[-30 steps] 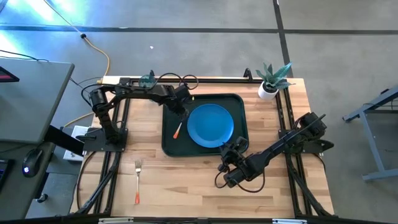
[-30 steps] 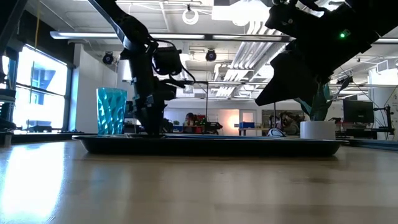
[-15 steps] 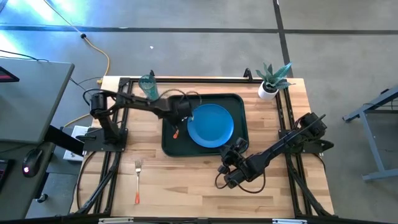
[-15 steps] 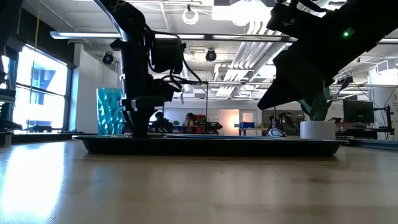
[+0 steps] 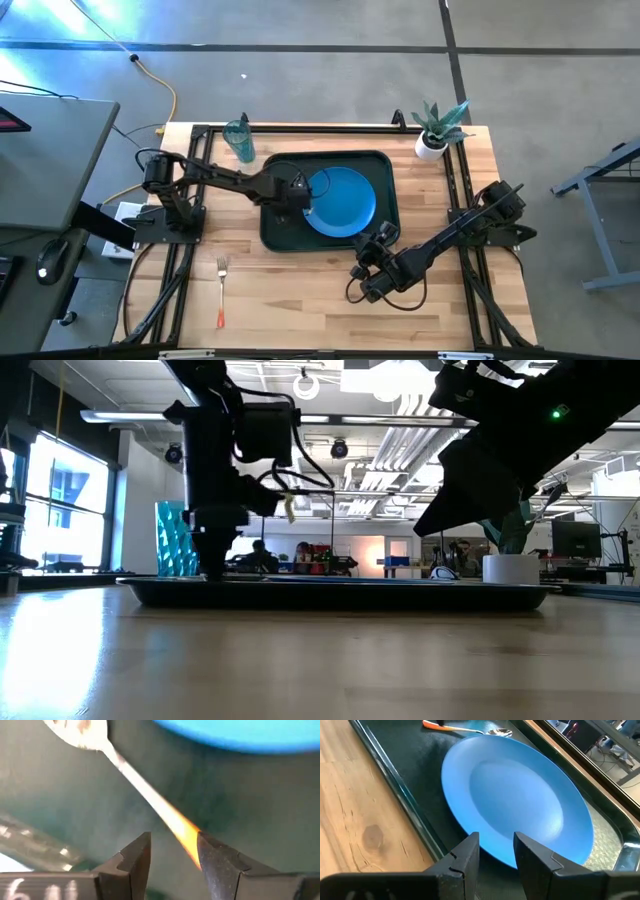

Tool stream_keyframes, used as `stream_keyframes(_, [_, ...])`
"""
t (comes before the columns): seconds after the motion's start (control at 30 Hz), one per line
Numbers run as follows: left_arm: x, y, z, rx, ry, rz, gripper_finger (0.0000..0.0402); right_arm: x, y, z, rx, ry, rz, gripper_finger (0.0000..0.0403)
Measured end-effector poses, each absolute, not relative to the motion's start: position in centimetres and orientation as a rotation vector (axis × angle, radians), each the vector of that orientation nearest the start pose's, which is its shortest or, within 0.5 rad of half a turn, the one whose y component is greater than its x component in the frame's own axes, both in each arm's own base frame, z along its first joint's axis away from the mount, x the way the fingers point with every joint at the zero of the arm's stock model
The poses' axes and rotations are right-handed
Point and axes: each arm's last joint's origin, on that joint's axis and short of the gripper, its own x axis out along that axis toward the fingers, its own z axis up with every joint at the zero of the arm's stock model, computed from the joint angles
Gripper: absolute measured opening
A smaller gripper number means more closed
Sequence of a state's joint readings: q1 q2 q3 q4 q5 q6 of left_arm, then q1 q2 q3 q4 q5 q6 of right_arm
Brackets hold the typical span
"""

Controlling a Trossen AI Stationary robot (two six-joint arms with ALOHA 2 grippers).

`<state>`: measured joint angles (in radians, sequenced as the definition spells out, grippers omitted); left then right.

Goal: Pick and place plate/cup/fork/spoon on tray
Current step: Put the orange spoon on the black tray

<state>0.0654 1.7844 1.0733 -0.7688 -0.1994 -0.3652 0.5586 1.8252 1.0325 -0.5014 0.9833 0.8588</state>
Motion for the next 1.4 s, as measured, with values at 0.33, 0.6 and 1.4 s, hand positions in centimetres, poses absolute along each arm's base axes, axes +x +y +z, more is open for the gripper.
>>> stream_keyframes(0.33, [30.5, 1.6, 15.1, -0.172, 1.429, 0.549, 0.0103, 28.8, 15.2, 14.6, -0.105, 0.687, -0.679, 0.0114])
stream_keyframes(0.6, [30.8, 0.6, 13.9, -0.185, 1.459, 0.575, 0.0086, 28.8, 15.2, 14.5, -0.092, 0.694, -0.672, 0.0114])
stream_keyframes(1.4, [32.3, 0.1, 14.7, -0.171, 1.333, 0.49, 0.0084, 28.9, 15.3, 14.6, -0.083, 0.693, -0.666, 0.0114])
